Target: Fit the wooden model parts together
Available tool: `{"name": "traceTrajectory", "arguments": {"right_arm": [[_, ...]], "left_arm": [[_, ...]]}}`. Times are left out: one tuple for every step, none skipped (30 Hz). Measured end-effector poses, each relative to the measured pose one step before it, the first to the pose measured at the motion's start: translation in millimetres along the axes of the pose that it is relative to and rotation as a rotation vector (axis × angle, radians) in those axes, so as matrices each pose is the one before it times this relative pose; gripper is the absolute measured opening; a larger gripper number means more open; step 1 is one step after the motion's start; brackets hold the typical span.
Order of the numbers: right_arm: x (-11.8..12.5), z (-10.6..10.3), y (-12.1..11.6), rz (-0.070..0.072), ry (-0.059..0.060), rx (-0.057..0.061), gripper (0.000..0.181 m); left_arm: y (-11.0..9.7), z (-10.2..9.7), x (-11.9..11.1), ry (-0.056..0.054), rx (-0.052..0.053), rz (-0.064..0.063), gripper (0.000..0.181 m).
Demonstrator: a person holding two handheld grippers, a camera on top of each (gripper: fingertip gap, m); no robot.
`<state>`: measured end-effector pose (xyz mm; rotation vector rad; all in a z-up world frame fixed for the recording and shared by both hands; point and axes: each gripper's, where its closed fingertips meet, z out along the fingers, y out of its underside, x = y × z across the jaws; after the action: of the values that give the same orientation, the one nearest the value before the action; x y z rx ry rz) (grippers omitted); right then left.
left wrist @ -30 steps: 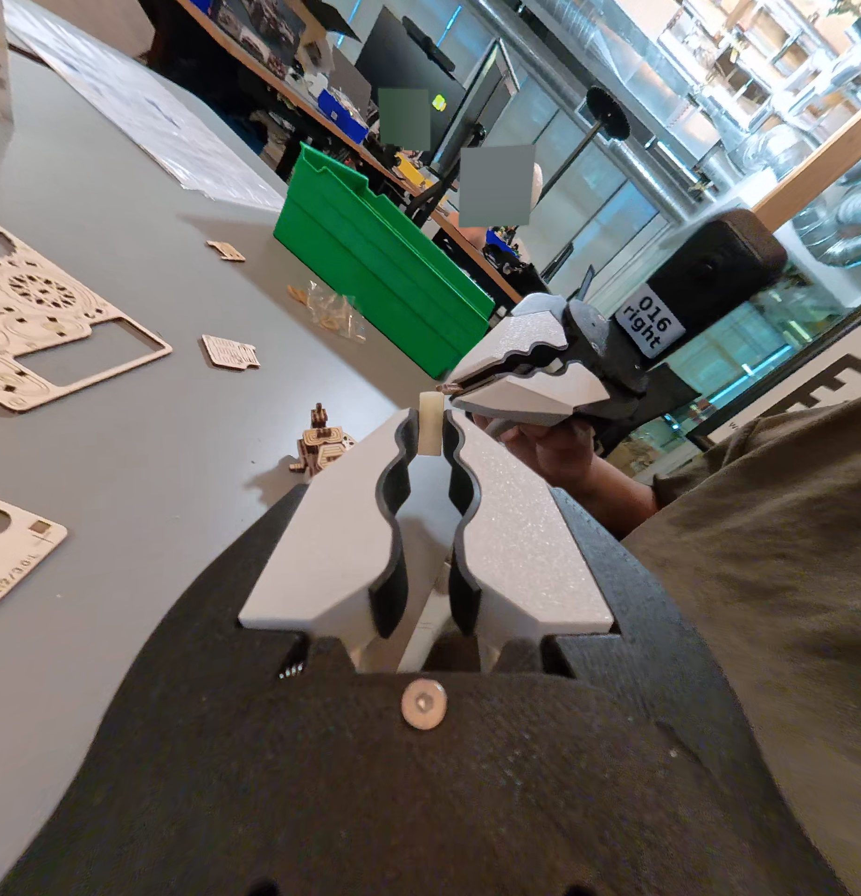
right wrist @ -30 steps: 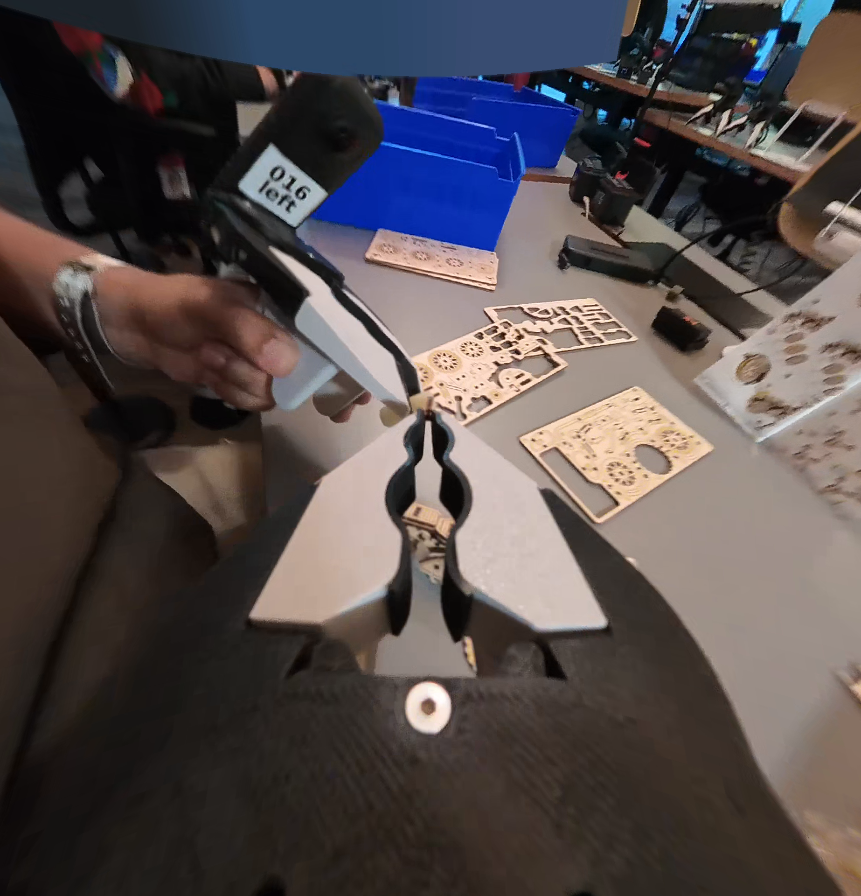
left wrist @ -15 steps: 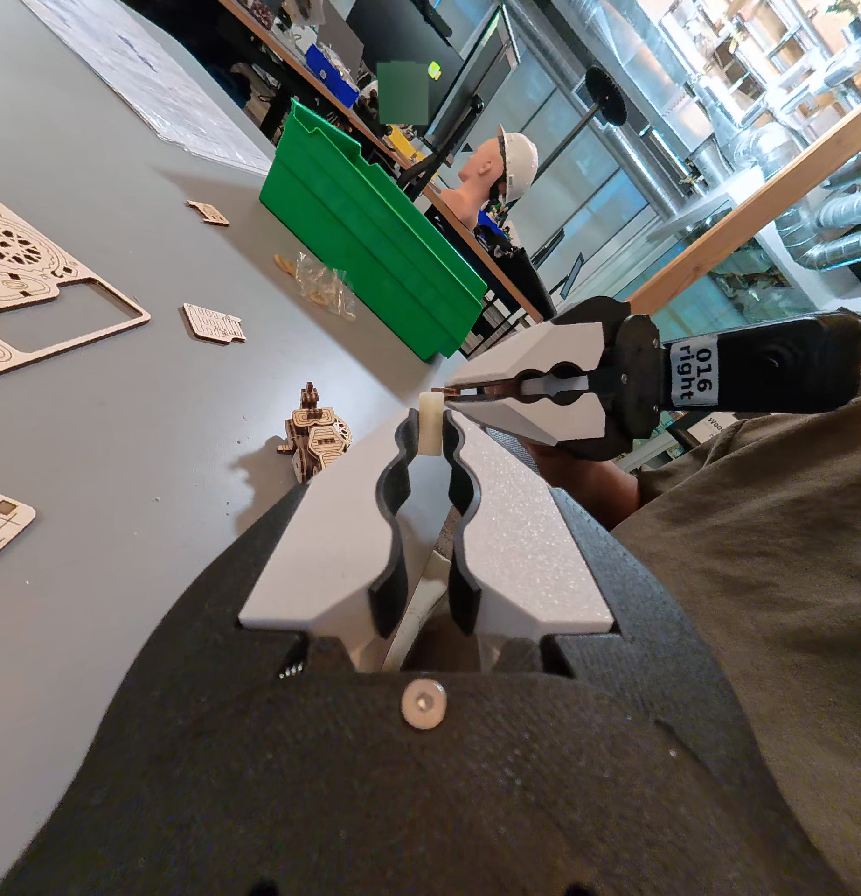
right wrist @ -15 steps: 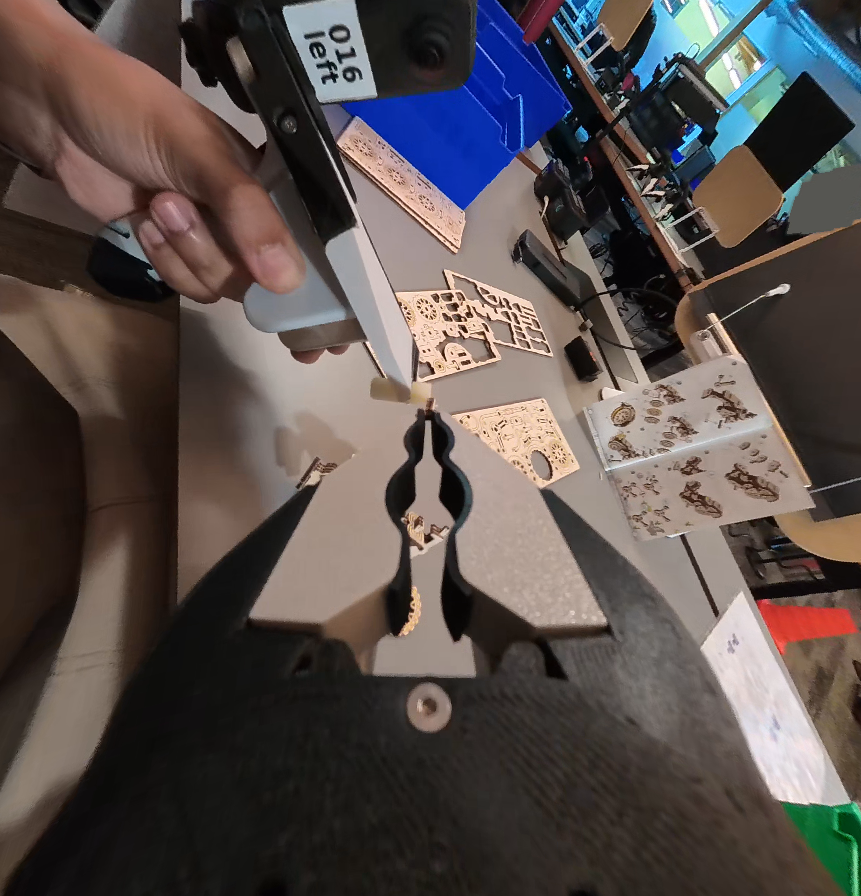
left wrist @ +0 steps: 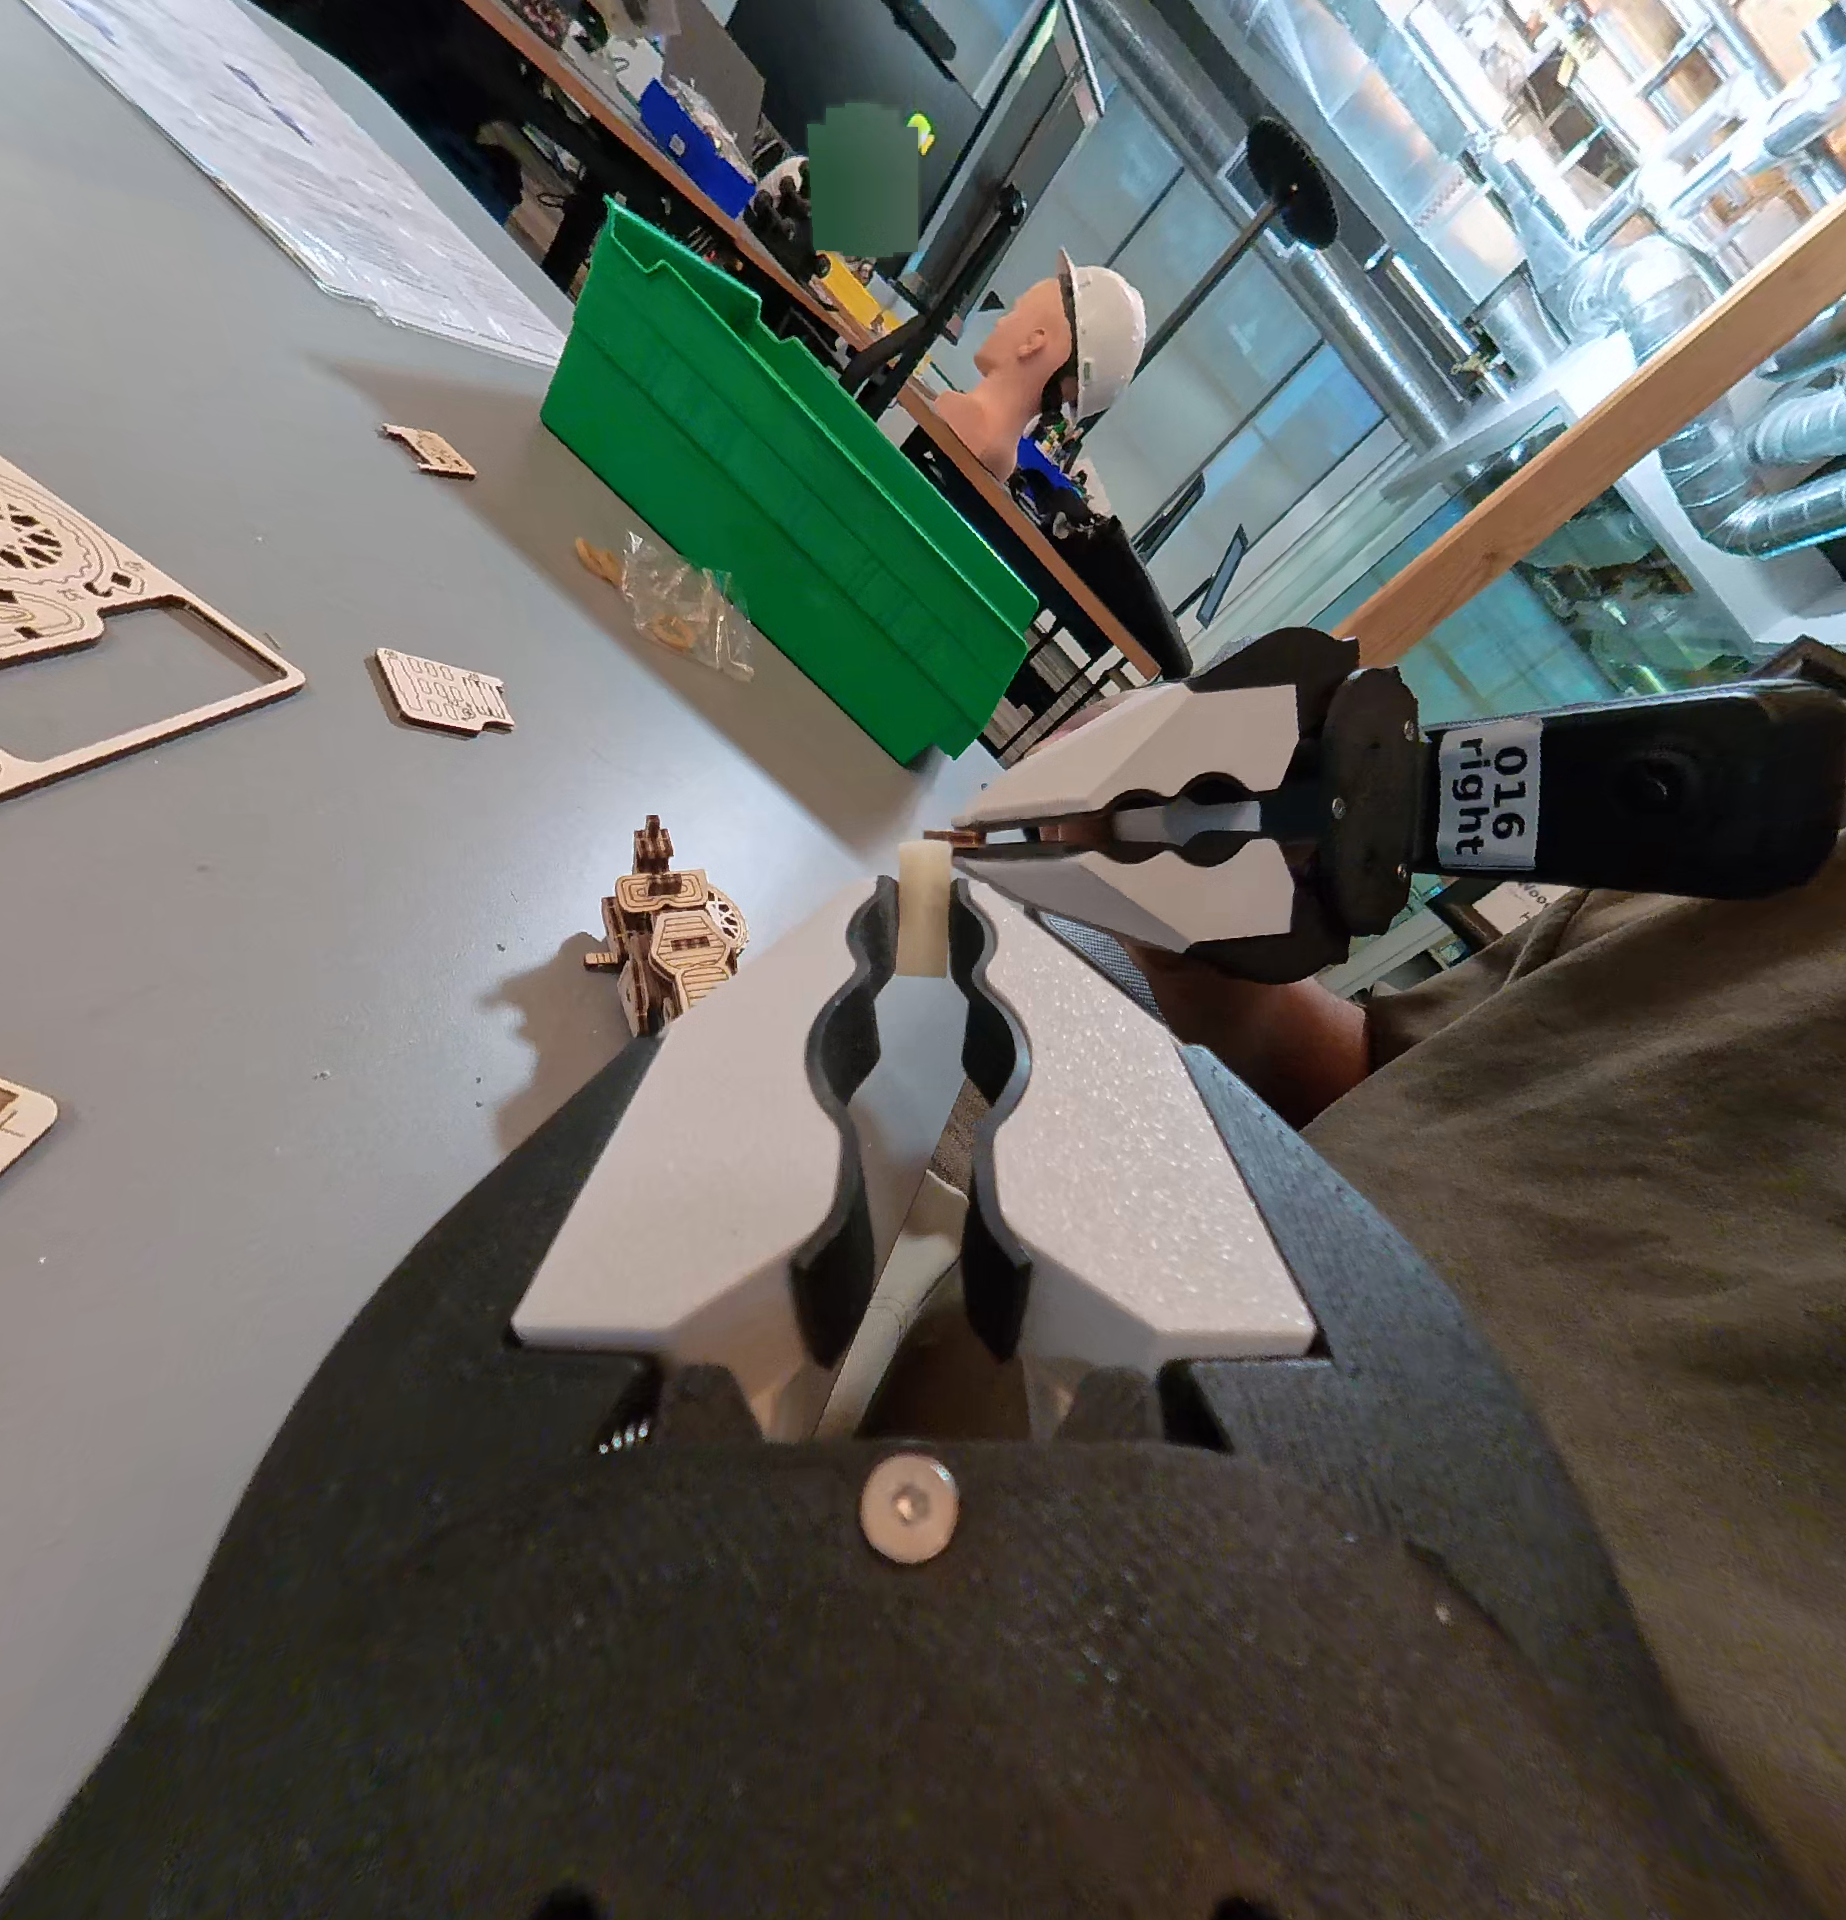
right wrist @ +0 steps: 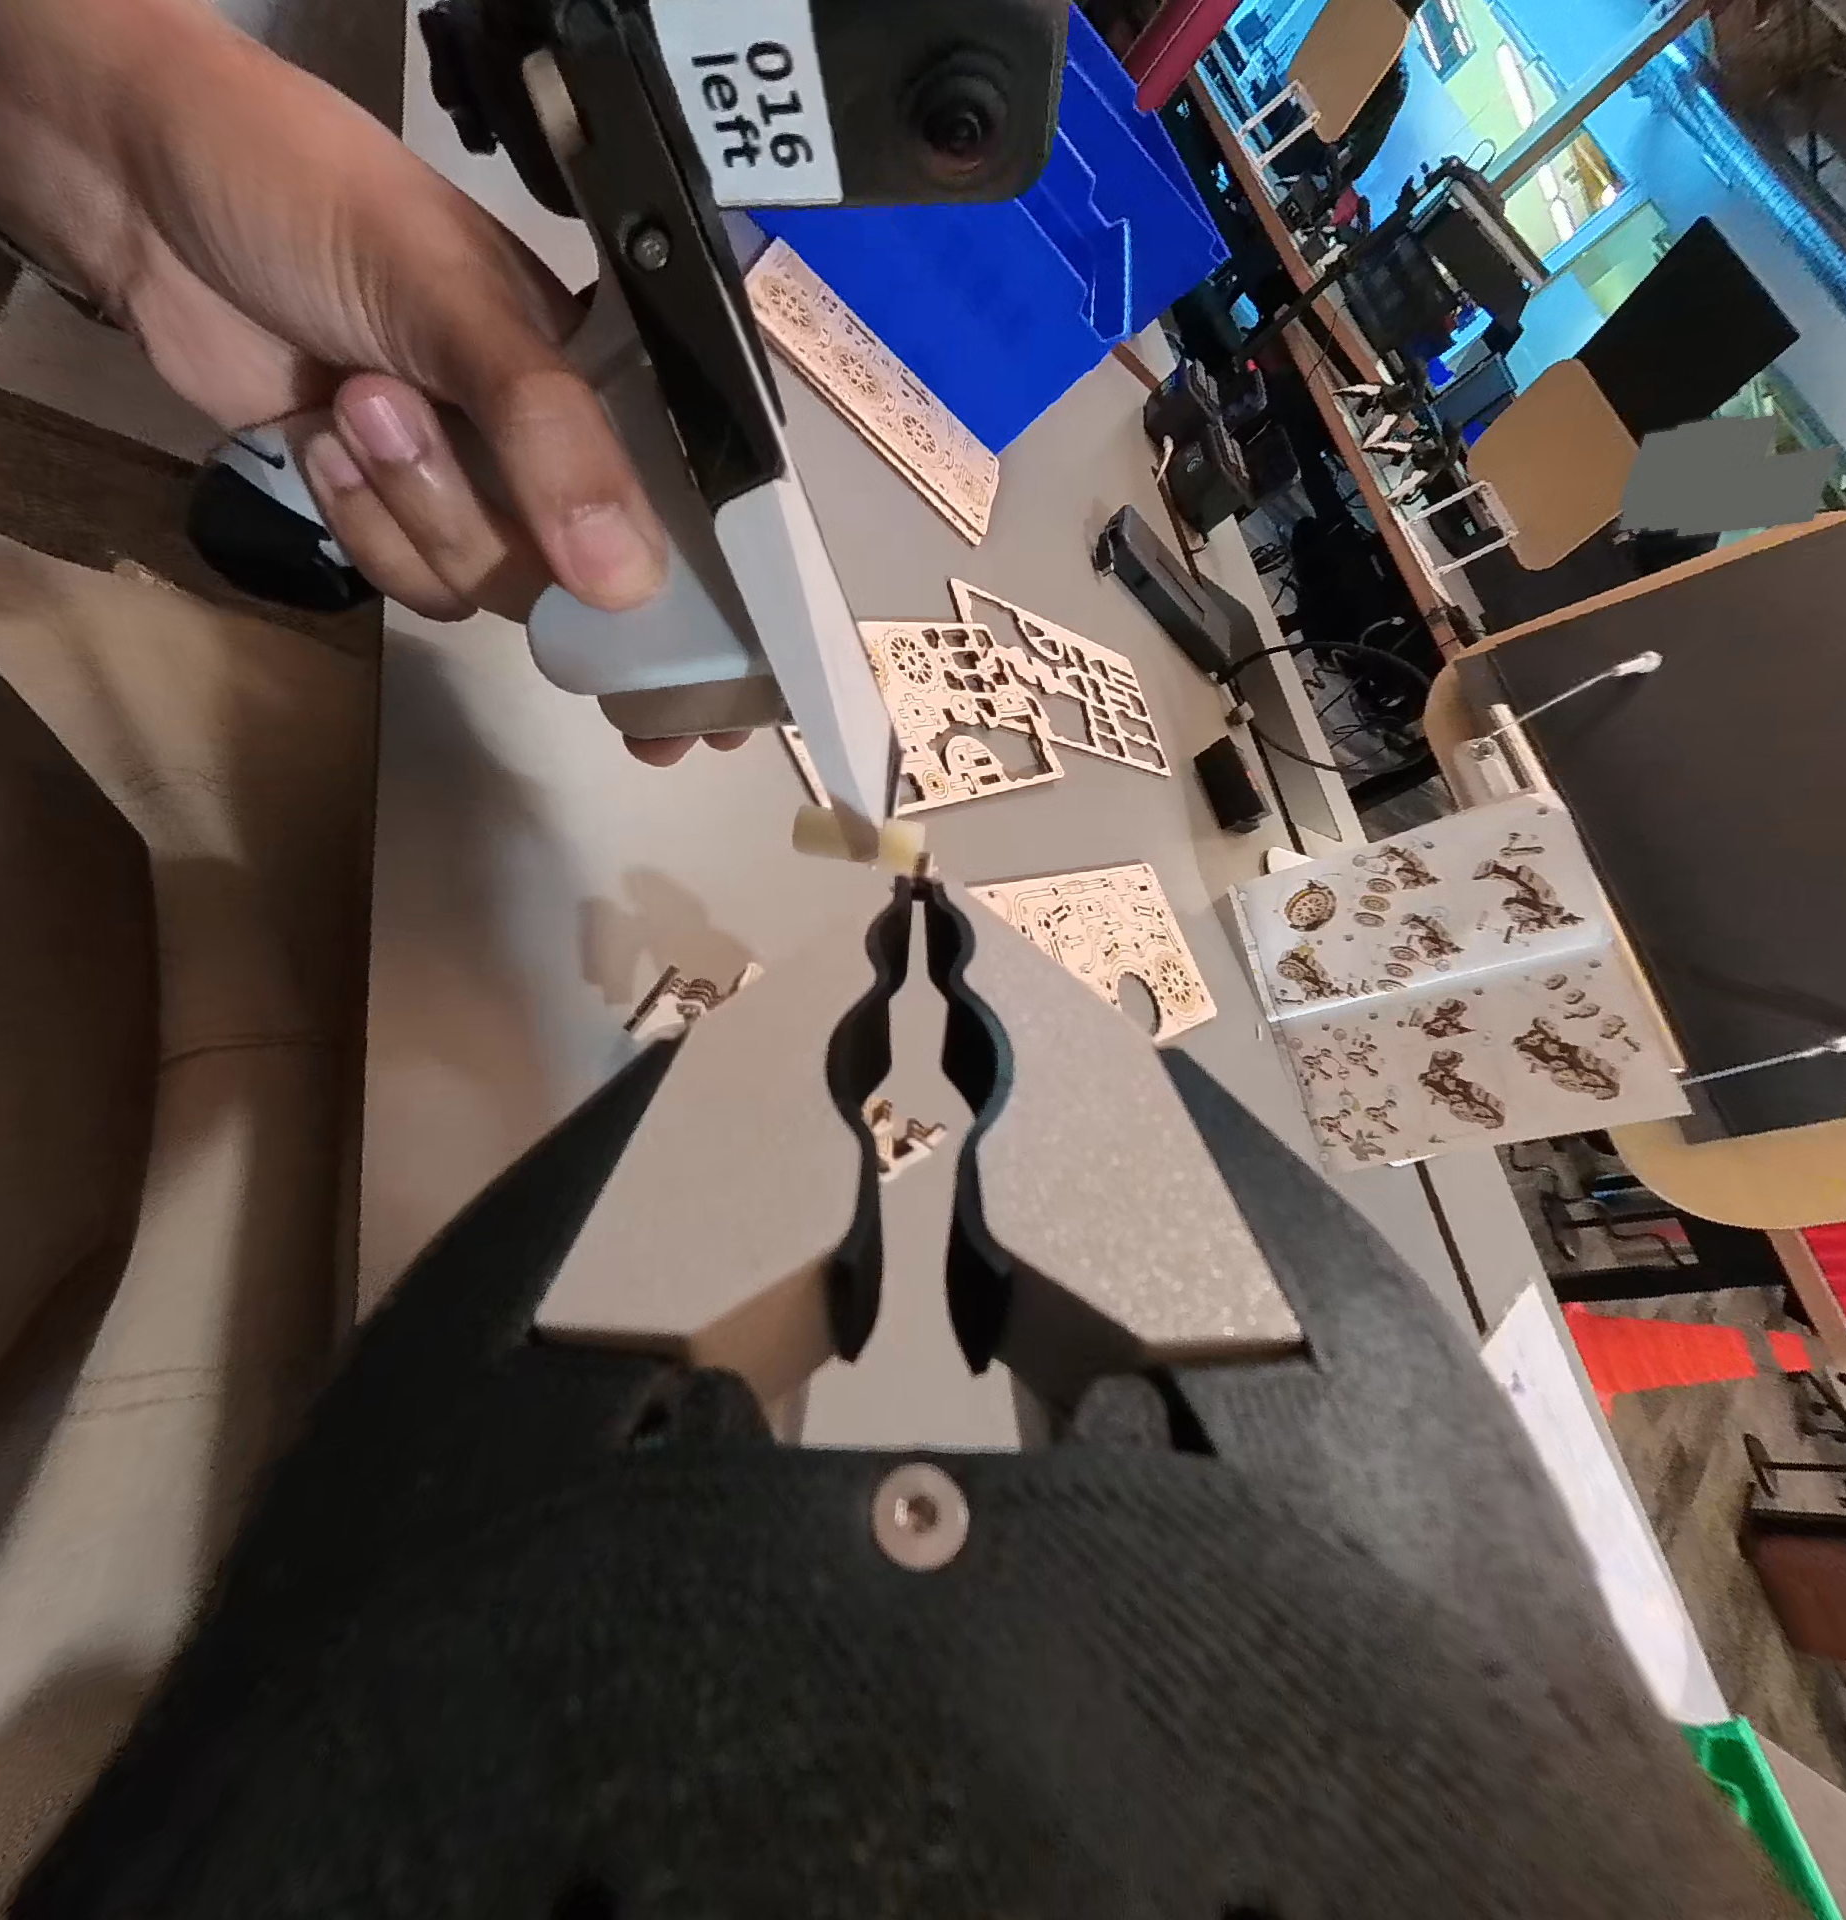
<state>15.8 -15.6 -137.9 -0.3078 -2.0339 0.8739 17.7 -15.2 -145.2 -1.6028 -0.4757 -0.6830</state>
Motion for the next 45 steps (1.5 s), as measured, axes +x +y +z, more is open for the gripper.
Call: {"name": "traceTrajectory", "arguments": {"right_arm": [[-0.07,-0.05,0.43,-0.0087,0.0025,-0.0046,0.0],[-0.19,-0.14,-0.2,-0.0072,0.0027,-0.0014,0.0],[-0.12,-0.19,-0.67,-0.0039,0.0018,0.0002,0.0],[-0.28,-0.24,-0.57,-0.0025,0.0,-0.0005,0.0],[-0.28,-0.06,-0.33,-0.0036,0.0001,-0.0001,0.0],[-0.32,-0.14,-0.11,-0.0041,0.0002,0.0002,0.0],[-0.31,-0.04,0.29,-0.0029,-0.001,-0.0004,0.0],[-0.05,-0.4,-0.14,-0.0017,-0.0005,0.0027,0.0],[0.13,-0.43,-0.37,0.0013,-0.0003,0.004,0.0],[0.03,-0.56,-0.88,0.0017,0.0002,0.0054,0.0],[0.34,-0.6,-1.16,-0.001,0.0031,0.007,0.0],[0.2,-0.01,-0.25,-0.0007,0.0017,0.0001,0.001],[-0.29,0.27,0.42,0.0006,-0.0013,-0.0018,0.001],[-0.06,0.11,0.48,0.0021,-0.0014,0.0004,0.001],[0.34,-0.02,0.44,0.0049,-0.0013,0.001,0.001],[0.35,-0.16,0.13,0.0057,-0.0018,0.0017,0.001],[0.42,-0.16,0.3,0.0026,-0.0005,-0.0002,0.001],[0.11,0.21,1.02,-0.0024,0.0009,-0.0055,0.001],[0.0,0.39,1.08,-0.0088,0.0031,-0.0065,0.0],[0.04,0.22,0.58,-0.0091,0.0048,-0.0044,0.0],[0.55,-0.23,-0.24,-0.0035,0.0054,0.0007,0.001],[0.92,-0.24,-0.21,0.0038,0.0042,0.0004,0.001],[1.7,-0.1,0.5,0.0081,0.0081,-0.002,0.001],[2.17,-0.21,0.42,0.0094,0.01,0.0021,0.001],[2.76,-0.58,0.26,0.0171,0.009,0.0057,0.001],[2.71,-0.52,0.41,0.0294,0.0027,0.0071,0.001],[2.44,-0.39,0.48,0.0414,-0.0032,0.0088,0.001],[2.25,-0.42,0.23,0.0518,-0.0078,0.014,0.001],[1.93,-0.26,-0.06,0.064,-0.0141,0.0174,0.001],[1.47,-0.27,-0.03,0.0749,-0.0208,0.0199,0.0],[1.92,-0.56,-0.94,0.0824,-0.0217,0.0277,0.0],[2.23,-0.83,-1.44,0.092,-0.0238,0.0331,0.0],[1.63,-0.76,-1.67,0.1042,-0.0327,0.036,0.0],[0.65,-0.18,-1.26,0.1172,-0.0423,0.0379,0.001],[0.3,0.52,-0.29,0.1234,-0.0486,0.0358,0.0],[0.3,1.17,0.68,0.1112,-0.0463,0.0336,0.0],[-0.39,1.42,1.05,0.0895,-0.0439,0.0371,0.001],[0.4,1.97,1.46,0.0767,-0.0318,0.0325,0.001],[-0.42,2.58,1.81,0.0633,-0.0288,0.0234,0.001],[-1.94,2.93,1.47,0.0549,-0.0319,0.0191,0.001],[-1.68,2.56,0.85,0.0505,-0.0237,0.0152,0.001],[-1.07,2.07,1.01,0.0402,-0.0149,0.0111,0.0],[-1.29,1.4,0.51,0.0329,-0.0147,0.0101,0.0],[-0.71,0.67,-0.05,0.032,-0.0127,0.0103,0.0],[-0.14,-0.2,-1.28,0.0307,-0.011,0.0136,0.001]], "left_arm": [[0.24,0.17,0.11,-0.0003,-0.0022,0.0035,0.007],[0.18,0.02,0.18,-0.001,-0.0006,0.0034,0.007],[0.14,0.12,0.15,0.0002,-0.0013,0.0,0.007],[0.36,0.08,-0.08,0.0008,-0.0017,-0.0014,0.007],[0.38,0.12,-0.12,0.0002,-0.0024,-0.0013,0.007],[0.35,0.18,-0.33,-0.001,-0.0018,0.0004,0.007],[0.31,0.13,-0.06,-0.001,-0.0015,0.0008,0.007],[0.29,0.17,0.0,0.0005,-0.0019,-0.0003,0.007],[-0.07,0.13,0.23,0.0005,0.0003,-0.0003,0.007],[-0.04,-0.02,0.07,-0.0003,-0.0003,0.0014,0.007],[-0.44,-0.28,-0.03,0.0002,0.0021,0.0,0.007],[-0.63,-0.28,0.12,0.0009,0.0025,-0.0007,0.007],[0.3,-0.01,-0.43,-0.0022,-0.0018,0.0026,0.007],[0.07,-0.08,-0.07,0.0005,0.0013,0.0015,0.007],[-0.69,-0.12,0.46,0.004,0.0045,-0.0022,0.007],[-0.42,0.06,1.08,0.007,0.0026,-0.0024,0.007],[-0.54,-0.08,0.96,0.0049,0.0031,0.0004,0.007],[-0.22,0.1,0.51,0.0005,0.0008,0.0026,0.007],[0.11,0.02,0.24,-0.0004,-0.0005,0.0029,0.007],[-0.02,0.05,0.12,0.001,0.0007,-0.0007,0.007],[-0.35,0.05,0.34,0.0042,0.0018,-0.0046,0.007],[-0.5,-0.01,0.45,0.0042,0.0024,-0.0051,0.007],[-0.85,-0.38,0.03,0.0013,0.0043,-0.0022,0.007],[-0.3,-0.43,-0.66,-0.0018,0.0007,0.0002,0.007],[-0.13,-0.3,-0.91,-0.0021,0.001,0.0001,0.007],[-0.05,-0.14,-0.86,0.0007,0.0009,-0.0024,0.007],[0.21,0.03,-0.93,0.0018,0.0004,-0.0023,0.007],[0.17,0.03,-1.01,0.0009,0.0,0.0022,0.007],[0.21,-0.04,-0.9,-0.0003,-0.0004,0.0083,0.007],[-0.33,-0.31,-1.0,-0.0036,0.001,0.0145,0.007],[-0.81,-0.65,-1.23,-0.0078,0.0028,0.021,0.007],[-1.02,-0.73,-1.24,-0.0108,0.0024,0.0269,0.007],[-1.17,-0.85,-1.04,-0.0116,0.0018,0.0331,0.007],[-1.37,-0.89,-1.0,-0.0143,0.0046,0.0397,0.007],[-1.12,-0.69,-1.54,-0.0181,0.0045,0.0433,0.007],[-0.47,-0.46,-1.99,-0.0217,0.0001,0.0423,0.007],[-0.22,-0.24,-1.79,-0.02,-0.0015,0.0388,0.007],[-0.51,-0.36,-0.92,-0.0144,0.0015,0.0377,0.007],[-0.79,-0.26,-0.17,-0.0109,0.0021,0.0355,0.007],[-0.59,-0.29,0.1,-0.0095,0.0018,0.0324,0.007],[-0.61,-0.09,0.18,-0.0083,0.0021,0.0266,0.007],[-0.35,-0.12,0.09,-0.0061,0.0015,0.0158,0.007],[-0.16,0.05,-0.13,-0.0022,0.0021,0.0029,0.008],[-0.01,0.01,-0.17,0.002,0.0025,-0.0072,0.007],[0.11,-0.03,-0.12,0.0042,0.0018,-0.0111,0.007]]}}
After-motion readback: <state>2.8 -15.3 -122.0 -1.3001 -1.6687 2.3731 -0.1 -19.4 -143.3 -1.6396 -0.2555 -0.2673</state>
